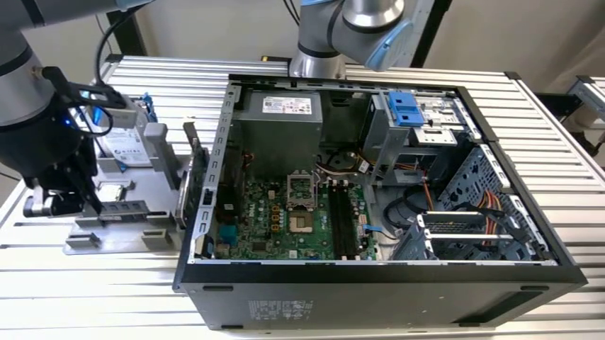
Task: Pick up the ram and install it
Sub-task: 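Pick up the ram and move it above insertion slot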
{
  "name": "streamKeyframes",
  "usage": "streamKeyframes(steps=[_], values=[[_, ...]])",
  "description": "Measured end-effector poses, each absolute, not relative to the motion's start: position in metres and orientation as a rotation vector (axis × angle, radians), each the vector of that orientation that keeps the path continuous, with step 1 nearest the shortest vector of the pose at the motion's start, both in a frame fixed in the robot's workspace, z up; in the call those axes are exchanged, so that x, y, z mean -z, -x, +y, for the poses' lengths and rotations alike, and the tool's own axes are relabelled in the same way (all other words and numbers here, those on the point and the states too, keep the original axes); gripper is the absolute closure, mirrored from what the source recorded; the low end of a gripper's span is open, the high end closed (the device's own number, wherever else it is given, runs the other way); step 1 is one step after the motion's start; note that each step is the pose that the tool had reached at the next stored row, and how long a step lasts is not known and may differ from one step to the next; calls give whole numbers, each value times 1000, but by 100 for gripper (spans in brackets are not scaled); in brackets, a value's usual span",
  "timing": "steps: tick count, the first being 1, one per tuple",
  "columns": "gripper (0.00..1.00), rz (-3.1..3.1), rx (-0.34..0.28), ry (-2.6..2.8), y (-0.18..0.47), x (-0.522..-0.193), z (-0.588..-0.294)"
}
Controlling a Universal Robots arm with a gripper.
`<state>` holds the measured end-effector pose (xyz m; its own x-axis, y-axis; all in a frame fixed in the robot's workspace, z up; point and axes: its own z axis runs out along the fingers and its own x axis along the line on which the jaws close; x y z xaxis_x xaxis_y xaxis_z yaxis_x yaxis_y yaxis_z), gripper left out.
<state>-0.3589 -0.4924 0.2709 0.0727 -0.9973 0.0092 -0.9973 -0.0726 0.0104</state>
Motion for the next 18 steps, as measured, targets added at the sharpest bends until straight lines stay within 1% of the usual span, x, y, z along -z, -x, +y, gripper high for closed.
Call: streamKeyframes(steps=[18], values=[[100, -2141, 11, -2290, 359, -281, -492]])
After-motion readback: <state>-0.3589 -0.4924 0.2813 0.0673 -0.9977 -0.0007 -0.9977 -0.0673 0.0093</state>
